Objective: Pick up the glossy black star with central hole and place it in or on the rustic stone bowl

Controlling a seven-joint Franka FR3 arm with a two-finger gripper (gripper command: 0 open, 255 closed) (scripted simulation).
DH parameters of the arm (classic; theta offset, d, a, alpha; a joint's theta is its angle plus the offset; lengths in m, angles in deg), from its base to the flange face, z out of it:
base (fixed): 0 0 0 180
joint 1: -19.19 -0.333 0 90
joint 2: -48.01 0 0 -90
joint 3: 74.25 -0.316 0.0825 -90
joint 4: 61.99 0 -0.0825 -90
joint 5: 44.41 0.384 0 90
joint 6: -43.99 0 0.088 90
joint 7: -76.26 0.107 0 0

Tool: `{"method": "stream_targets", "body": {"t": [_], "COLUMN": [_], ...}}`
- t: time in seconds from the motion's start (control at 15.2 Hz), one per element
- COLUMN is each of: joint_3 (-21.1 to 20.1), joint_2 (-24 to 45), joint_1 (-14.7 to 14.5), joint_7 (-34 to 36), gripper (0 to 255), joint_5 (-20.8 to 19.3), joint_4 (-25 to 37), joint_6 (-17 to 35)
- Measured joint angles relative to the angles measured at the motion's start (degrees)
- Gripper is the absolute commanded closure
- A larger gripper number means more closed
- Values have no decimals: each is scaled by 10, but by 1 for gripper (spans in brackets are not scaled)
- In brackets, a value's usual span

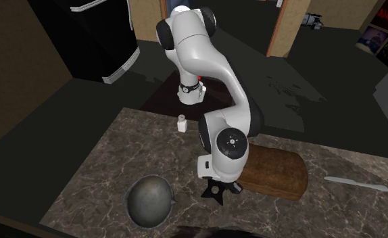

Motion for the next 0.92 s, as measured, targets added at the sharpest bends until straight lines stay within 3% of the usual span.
{"method": "stream_targets", "body": {"t": [0.92], "joint_3": [-9], "joint_2": [-37], "joint_1": [1], "joint_7": [-1], "gripper": [255], "joint_5": [13], "joint_4": [54], "joint_6": [-89]}}
